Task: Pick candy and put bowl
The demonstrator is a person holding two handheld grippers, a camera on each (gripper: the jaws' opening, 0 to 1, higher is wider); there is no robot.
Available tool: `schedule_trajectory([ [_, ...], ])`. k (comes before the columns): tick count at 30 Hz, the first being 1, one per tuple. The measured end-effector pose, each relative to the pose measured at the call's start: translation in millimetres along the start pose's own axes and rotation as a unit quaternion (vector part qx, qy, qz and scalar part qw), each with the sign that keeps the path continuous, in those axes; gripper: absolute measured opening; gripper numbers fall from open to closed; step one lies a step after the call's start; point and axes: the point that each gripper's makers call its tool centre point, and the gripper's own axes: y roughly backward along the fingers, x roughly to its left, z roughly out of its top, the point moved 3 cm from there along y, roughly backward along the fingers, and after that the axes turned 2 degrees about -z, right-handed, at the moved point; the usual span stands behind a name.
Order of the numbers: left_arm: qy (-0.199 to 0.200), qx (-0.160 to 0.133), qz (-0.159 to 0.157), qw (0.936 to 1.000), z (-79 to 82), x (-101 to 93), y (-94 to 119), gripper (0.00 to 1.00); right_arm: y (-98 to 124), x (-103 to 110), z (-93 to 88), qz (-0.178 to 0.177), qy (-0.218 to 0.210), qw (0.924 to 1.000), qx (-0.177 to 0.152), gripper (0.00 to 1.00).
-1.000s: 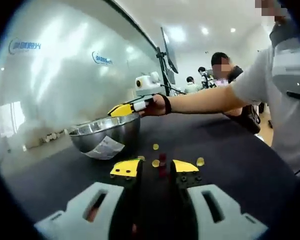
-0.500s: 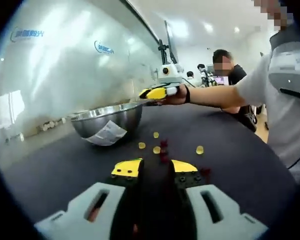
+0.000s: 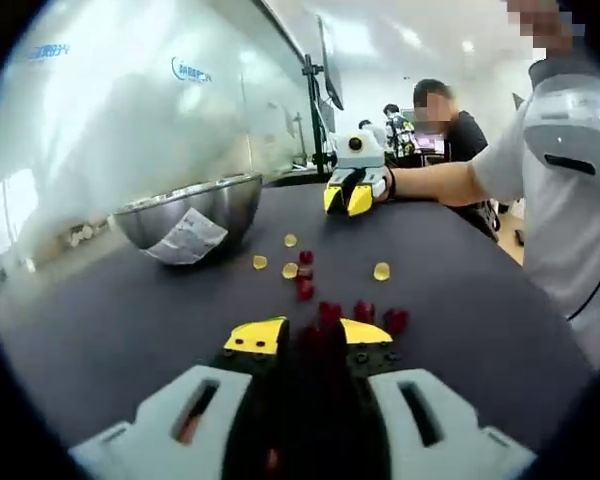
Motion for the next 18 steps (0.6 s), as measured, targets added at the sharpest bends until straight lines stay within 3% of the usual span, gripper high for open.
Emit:
schedule_trajectory([
  [2,0.005,0.003,-0.003,1.0,-0.9,0.3,-2.6,0.12,-1.6,0.4,-1.8,0.002,0.001,1.0,0.005,0.11],
  [7,0.002,0.009,-0.01,0.9999,-0.9,-0.9,-6.3,0.03,-4.5,-11.4,-19.3,-0.024,0.034,0.9975,0.056,0.12],
  [13,-0.001,0.007,-0.013,0.9999,-1.3,-1.3,-4.5,0.01,-10.9,-21.0,-20.9,-0.034,0.028,0.9968,0.066,0.13],
  [18,-0.005,0.004,-0.015,0.9999,-1.2,-2.0,-2.3,0.01,-24.9,-46.6,-15.3,-0.06,0.003,0.996,0.066,0.16],
])
